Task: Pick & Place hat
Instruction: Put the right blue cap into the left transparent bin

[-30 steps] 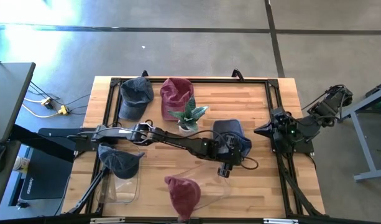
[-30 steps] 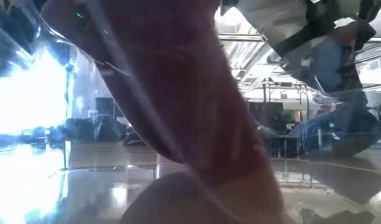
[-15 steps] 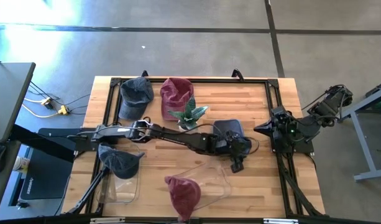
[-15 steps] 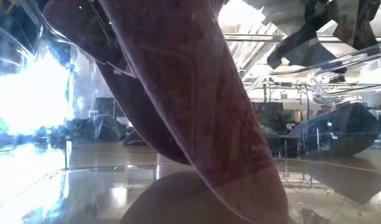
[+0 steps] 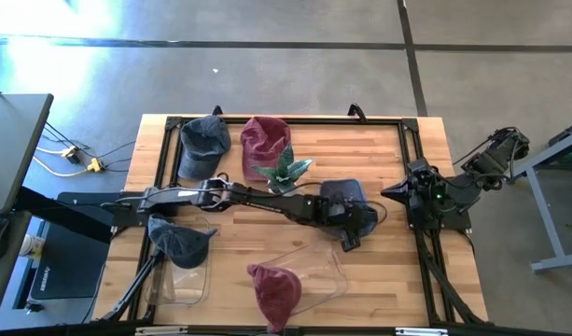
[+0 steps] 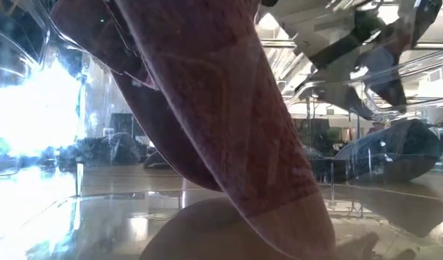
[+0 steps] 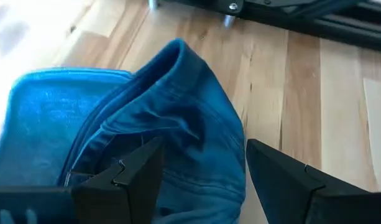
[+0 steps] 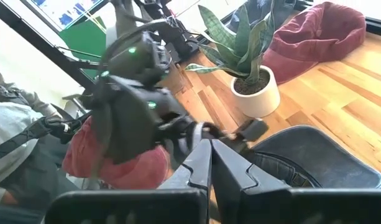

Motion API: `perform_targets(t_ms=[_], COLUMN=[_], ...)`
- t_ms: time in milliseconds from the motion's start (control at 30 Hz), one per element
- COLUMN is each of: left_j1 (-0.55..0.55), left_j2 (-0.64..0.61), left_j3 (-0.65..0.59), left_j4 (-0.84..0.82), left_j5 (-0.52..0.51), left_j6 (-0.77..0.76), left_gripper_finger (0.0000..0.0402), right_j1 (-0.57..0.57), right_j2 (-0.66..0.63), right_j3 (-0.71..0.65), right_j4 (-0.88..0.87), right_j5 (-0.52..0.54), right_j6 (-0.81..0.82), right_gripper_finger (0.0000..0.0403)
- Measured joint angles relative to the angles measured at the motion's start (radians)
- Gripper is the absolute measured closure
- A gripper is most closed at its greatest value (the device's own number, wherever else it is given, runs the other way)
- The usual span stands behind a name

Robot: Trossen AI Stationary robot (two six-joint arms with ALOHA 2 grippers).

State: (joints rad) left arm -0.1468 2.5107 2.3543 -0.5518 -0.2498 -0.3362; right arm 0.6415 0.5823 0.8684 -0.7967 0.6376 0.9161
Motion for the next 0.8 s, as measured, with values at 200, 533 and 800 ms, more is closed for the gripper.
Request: perform_targets(t_ms=[200,533,800], left_j1=[0.030,0.062,0.079], left_j2=[-0.003,-0.003,0.017], left_j3=[-0.015,-0.015,-0.006], left_j4=[-0.024,-0.048,0.000], left_j5=[0.007,-0.022,0.028], left_j6=[0.016,0.028,0.134], left_gripper_finger=[0.0179,0.0179,0.0179], right_j1=[0.000,0.000,0.000], right_j2=[0.000,0.000,0.000], right_j3=[0.000,0.000,0.000], right_j4=[0.000,0.000,0.000], right_j5=[0.000,0.000,-0.001], right_j6=[0.001,0.001,0.002], right_gripper_finger=[0.0400,0.0401,0.0398])
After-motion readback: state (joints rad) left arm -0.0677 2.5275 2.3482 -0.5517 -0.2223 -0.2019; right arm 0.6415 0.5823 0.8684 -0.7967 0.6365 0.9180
